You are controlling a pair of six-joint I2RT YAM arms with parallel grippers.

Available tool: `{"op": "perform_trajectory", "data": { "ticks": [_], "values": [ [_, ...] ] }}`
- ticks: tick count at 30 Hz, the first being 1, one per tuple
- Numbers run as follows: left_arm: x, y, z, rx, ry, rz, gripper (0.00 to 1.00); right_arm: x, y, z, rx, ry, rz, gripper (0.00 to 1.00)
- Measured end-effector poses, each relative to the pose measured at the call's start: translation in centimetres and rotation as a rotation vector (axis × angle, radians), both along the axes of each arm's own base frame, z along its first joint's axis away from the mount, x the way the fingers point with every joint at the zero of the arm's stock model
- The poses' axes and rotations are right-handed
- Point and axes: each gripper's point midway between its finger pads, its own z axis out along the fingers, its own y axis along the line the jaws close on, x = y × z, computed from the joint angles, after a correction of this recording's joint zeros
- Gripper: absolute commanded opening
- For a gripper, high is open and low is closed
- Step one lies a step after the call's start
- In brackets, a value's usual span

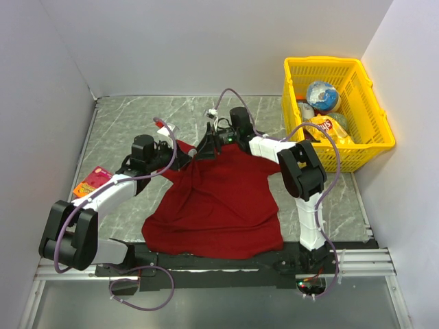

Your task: Pin the brooch onto the clothing

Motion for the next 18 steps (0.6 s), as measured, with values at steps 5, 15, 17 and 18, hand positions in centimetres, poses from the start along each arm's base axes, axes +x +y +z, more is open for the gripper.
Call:
{"op": "perform_trajectory", "data": {
  "ticks": [5, 15, 17, 18],
  "values": [
    [-0.06, -0.10, 0.01, 0.001, -0.001, -0.004, 0.01, 0.05, -0.13, 0.15, -0.001, 0.000, -0.002, 0.71],
    [-0.14, -0.52, 0.30, 0.003, -0.010, -0.016, 0.01, -0.03, -0.15, 0.72, 0.010, 0.003, 0.014, 0.68],
    [-0.14, -0.59, 0.39, 0.005, -0.012, -0.018, 0.01, -0.09, -0.14, 0.83, 0.012, 0.003, 0.019, 0.68],
    [-0.14, -0.63, 0.38, 0.006, -0.011, -0.018, 0.01, -0.10, -0.13, 0.91, 0.013, 0.003, 0.022, 0.68]
  ]
}}
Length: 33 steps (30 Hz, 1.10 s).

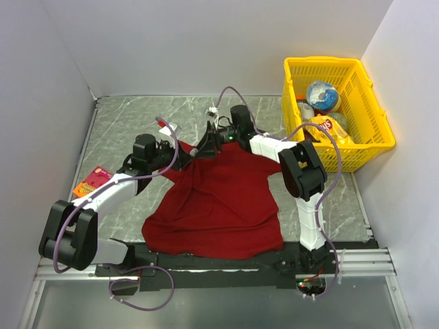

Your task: Pin the brooch onto the clothing

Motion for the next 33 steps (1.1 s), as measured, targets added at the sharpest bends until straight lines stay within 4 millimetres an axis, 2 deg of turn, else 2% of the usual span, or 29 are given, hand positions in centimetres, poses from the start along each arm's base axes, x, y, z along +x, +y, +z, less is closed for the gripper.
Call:
{"op": "perform_trajectory", "data": {
  "ticks": [15, 25, 29, 33],
  "values": [
    [-0.1, -0.6, 0.1, 0.017, 0.002, -0.012, 0.01, 0.2, 0.4, 1.4, 0.004, -0.018, 0.019, 0.65],
    [-0.1, -0.6, -0.1, 0.029, 0.003, -0.006, 0.01, 0.0, 0.4, 1.8, 0.016, -0.025, 0.020, 0.89],
    [0.1, -0.6, -0.6, 0.038, 0.014, 0.006, 0.01, -0.8, 0.0, 3.3, 0.025, -0.047, 0.017, 0.92],
    [0.2, -0.5, -1.0, 0.042, 0.022, 0.008, 0.01, -1.8, -0.7, 6.9, 0.060, -0.126, 0.019, 0.95]
  ]
}}
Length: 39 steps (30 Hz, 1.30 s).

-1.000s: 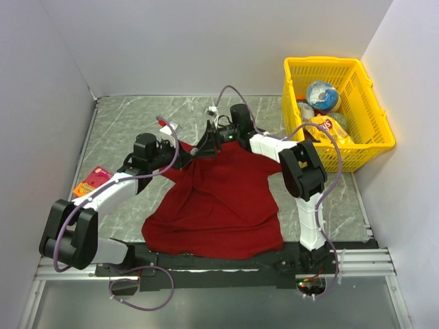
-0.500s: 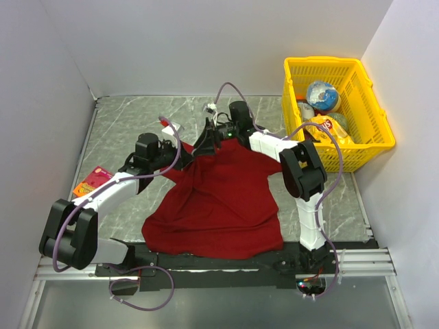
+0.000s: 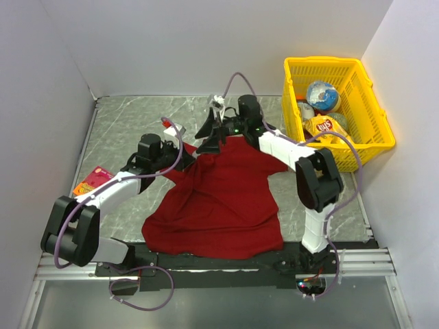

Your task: Pin the brooch onto the clothing

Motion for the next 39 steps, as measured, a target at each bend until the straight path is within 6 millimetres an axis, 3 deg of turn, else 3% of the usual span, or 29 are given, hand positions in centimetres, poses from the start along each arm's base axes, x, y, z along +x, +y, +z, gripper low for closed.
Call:
{"op": "perform_trajectory", "data": {
  "ticks": [3, 8, 14, 23, 31, 39],
  "values": [
    [0.0, 0.0, 0.0, 0.000, 0.000, 0.000, 0.01, -0.9, -0.8, 2.6, 0.046, -0.066, 0.011, 0.99],
    [0.0, 0.0, 0.3, -0.003, -0.009, -0.002, 0.01, -1.1, -2.8, 3.7, 0.100, -0.091, 0.017, 0.99],
    [-0.3, -0.1, 1.9, -0.022, -0.048, -0.013, 0.01, 0.7, -4.5, 1.1, 0.096, 0.005, -0.011, 1.00],
    [-1.2, -0.1, 2.7, -0.044, -0.082, -0.035, 0.01, 1.3, -3.9, -3.5, 0.072, 0.129, 0.009, 0.99],
    [-1.6, -0.6, 2.5, -0.044, -0.079, -0.053, 0.01, 1.5, -2.0, -4.9, 0.104, 0.185, 0.039, 0.93],
    [-1.7, -0.8, 2.5, -0.044, -0.080, -0.057, 0.01, 0.1, -0.1, -4.2, 0.128, 0.177, 0.103, 0.86]
  ]
}}
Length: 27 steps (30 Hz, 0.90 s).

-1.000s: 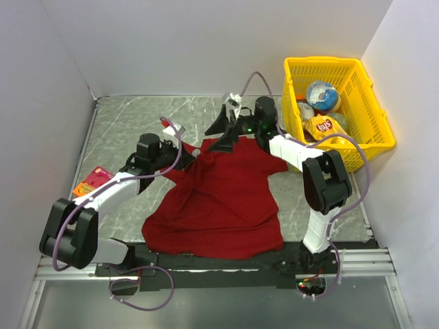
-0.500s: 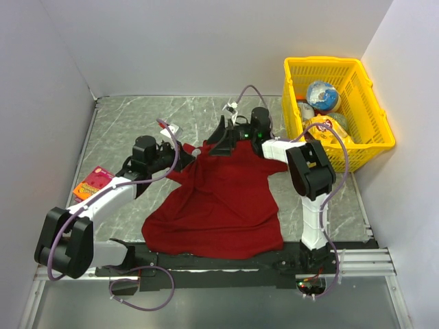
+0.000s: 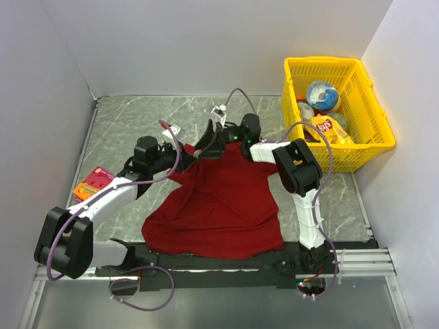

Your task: Pin the brooch onto the clothing

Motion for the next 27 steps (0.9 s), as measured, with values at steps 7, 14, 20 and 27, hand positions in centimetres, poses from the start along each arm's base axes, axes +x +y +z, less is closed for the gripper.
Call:
{"op": "perform_trajectory", "data": {
  "ticks": [7, 14, 20, 27],
  "values": [
    [0.0, 0.0, 0.0, 0.000, 0.000, -0.001, 0.01, -0.3, -0.3, 0.5, 0.012, 0.005, 0.021, 0.84],
    [0.0, 0.0, 0.0, 0.002, -0.002, -0.002, 0.01, -0.5, -0.6, 0.7, 0.011, 0.008, 0.036, 0.87],
    [0.0, 0.0, 0.0, 0.002, -0.003, -0.002, 0.01, -0.5, -1.3, 0.1, 0.001, 0.025, 0.030, 0.90],
    [0.0, 0.0, 0.0, 0.003, -0.004, -0.002, 0.01, -0.3, -1.6, -0.4, 0.004, 0.001, 0.021, 0.87]
  ]
}}
